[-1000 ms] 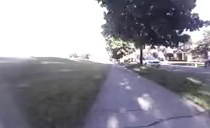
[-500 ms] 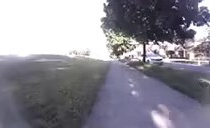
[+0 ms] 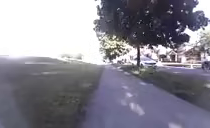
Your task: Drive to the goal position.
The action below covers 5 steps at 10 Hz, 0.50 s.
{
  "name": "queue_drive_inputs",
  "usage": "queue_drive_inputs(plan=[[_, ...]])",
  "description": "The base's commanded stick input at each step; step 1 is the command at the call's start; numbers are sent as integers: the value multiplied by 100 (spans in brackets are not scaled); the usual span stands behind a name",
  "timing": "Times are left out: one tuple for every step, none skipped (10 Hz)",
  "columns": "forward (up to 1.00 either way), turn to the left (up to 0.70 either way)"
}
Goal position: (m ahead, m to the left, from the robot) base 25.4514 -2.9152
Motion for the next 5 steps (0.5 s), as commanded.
queue_drive_inputs(plan=[[100, 0], [100, 0], [100, 0], [100, 0], [100, 0]])
